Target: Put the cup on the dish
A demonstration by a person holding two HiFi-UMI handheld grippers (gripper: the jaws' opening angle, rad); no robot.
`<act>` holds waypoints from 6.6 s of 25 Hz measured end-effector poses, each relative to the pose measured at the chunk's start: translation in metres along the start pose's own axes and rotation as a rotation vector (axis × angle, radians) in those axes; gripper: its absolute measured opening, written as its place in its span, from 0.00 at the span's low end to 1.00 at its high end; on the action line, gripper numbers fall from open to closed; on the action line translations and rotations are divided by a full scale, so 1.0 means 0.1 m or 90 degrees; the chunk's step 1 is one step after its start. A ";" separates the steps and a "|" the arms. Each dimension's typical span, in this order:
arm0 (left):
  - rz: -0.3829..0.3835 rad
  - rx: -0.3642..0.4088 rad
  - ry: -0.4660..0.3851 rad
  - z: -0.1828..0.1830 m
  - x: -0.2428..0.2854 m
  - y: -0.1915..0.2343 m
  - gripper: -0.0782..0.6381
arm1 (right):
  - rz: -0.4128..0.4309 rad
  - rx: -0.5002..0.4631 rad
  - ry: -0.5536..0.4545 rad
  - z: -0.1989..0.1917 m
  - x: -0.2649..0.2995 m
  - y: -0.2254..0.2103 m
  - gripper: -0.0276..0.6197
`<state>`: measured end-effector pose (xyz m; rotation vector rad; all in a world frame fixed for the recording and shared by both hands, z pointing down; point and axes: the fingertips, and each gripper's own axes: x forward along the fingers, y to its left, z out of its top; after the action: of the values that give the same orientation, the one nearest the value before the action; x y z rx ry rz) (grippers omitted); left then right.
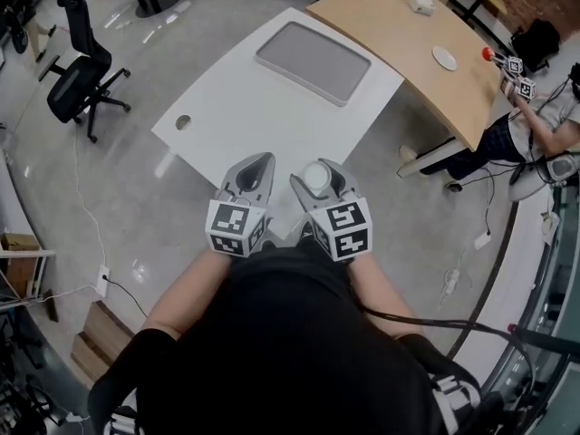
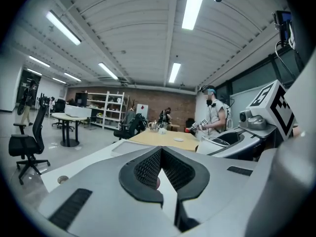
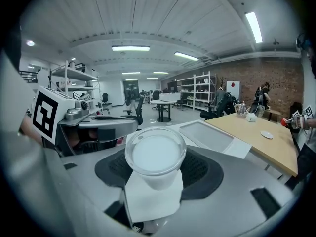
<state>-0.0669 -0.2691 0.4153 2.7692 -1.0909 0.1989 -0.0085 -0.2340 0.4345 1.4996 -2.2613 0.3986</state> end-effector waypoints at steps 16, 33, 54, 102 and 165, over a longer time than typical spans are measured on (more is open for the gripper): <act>-0.015 0.010 -0.029 0.28 -0.21 0.00 0.12 | -0.019 -0.016 -0.033 0.40 -0.23 0.17 0.43; -0.024 0.007 -0.020 0.70 0.40 -0.01 0.12 | 0.013 -0.016 -0.029 0.76 0.00 -0.37 0.43; -0.006 0.001 0.020 0.84 1.60 0.36 0.12 | 0.029 0.003 -0.032 1.16 0.78 -1.50 0.43; 0.061 -0.070 0.096 -0.37 4.80 2.09 0.12 | -0.008 0.046 0.039 0.63 3.78 -3.85 0.43; 0.054 -0.009 -0.027 0.61 2.44 0.82 0.12 | -0.120 0.011 -0.176 1.24 1.42 -2.26 0.08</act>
<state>0.0577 -0.5020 0.4077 2.7285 -1.2174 0.1415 0.1295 -0.4909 0.3970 1.8563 -2.2929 0.1637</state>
